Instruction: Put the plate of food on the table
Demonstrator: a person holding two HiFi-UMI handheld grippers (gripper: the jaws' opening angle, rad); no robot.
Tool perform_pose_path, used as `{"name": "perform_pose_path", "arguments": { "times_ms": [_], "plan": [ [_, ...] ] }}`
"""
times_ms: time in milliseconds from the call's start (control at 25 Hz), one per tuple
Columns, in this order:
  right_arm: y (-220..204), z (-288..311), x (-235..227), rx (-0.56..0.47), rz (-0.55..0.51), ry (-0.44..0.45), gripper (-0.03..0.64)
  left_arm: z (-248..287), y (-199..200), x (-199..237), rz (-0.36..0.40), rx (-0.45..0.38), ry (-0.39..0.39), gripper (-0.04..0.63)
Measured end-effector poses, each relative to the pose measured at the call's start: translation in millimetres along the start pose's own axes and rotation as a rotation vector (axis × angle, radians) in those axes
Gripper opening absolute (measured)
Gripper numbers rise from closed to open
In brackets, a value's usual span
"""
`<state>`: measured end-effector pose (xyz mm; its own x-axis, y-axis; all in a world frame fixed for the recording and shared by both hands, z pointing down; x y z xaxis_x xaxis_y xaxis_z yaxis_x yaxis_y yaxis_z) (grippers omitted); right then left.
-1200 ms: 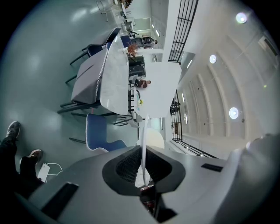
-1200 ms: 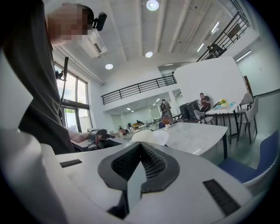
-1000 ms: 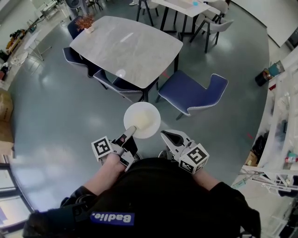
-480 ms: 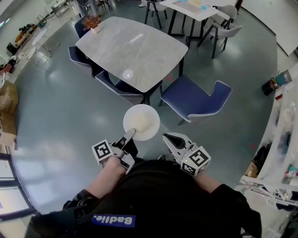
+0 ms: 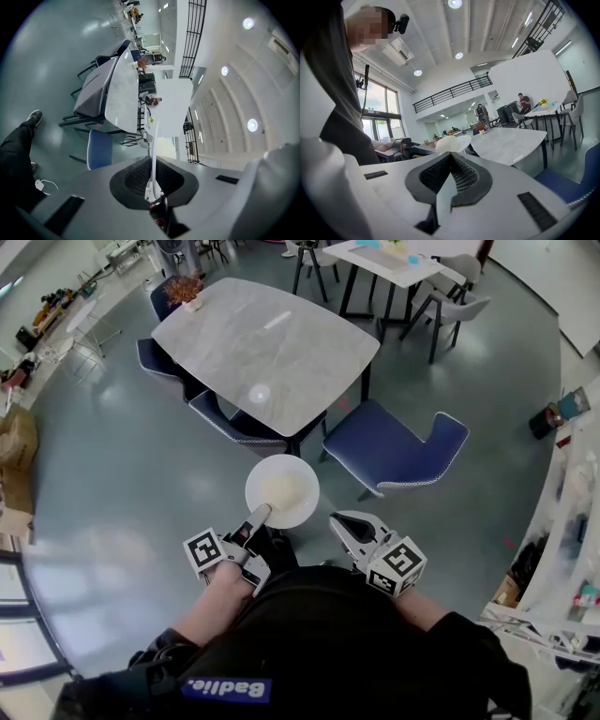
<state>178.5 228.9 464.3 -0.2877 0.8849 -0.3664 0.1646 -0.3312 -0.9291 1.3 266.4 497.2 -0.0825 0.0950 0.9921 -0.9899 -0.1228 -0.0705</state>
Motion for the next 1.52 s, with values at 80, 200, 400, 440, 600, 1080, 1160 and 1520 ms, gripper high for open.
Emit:
{"name": "perform_pose_path", "arguments": {
  "times_ms": [80, 200, 400, 440, 600, 1080, 1160, 1520],
  "plan": [
    [0.6, 3.7, -7.4, -0.003, 0.004, -0.011, 0.011, 6.6, 4.0, 3.1, -0.001, 0.005, 0.007, 0.023],
    [3.0, 13.4, -19.3, 0.004, -0.001, -0.035, 0.011, 21.1, 13.8, 4.9, 0.006, 0.014, 0.011, 0.023],
    [5.4, 49.6, -39.8, 0.018, -0.016, -0.080, 0.011, 52.8, 50.6, 7.5, 0.006, 0.027, 0.011, 0.023],
    [6.5, 56.8, -44.4, 0.016, -0.014, -0.089, 0.011, 59.8, 57.8, 7.2, 0.006, 0.031, 0.011, 0.023],
    [11.2, 86.1, -58.1, 0.012, -0.023, -0.111, 0.011, 88.1, 86.3, 1.3, 0.003, 0.056, 0.003, 0.023],
    [22.3, 188.7, -84.9, -0.026, -0.010, -0.227, 0.011, 156.0, 178.9, -1.8, 0.008, 0.169, -0.018, 0.023],
    [23.5, 204.6, -84.6, -0.030, -0.014, -0.235, 0.011, 163.6, 193.3, -1.3, 0.011, 0.187, -0.021, 0.023],
    [31.2, 223.0, -104.5, -0.035, -0.001, -0.295, 0.011, 194.8, 217.7, 3.4, 0.004, 0.211, -0.012, 0.023]
  ]
}}
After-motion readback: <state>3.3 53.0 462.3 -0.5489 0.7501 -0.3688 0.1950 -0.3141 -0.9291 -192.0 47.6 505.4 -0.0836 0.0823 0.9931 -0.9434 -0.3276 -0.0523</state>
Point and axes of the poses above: the fingertips, and each gripper's own axes: z forward along the fingers, x to its left, y out of its top, the point moved 3 cm from there along -z, backward along the fingers, and after that the axes turned 14 degrees about -x, right-handed, at the moved point
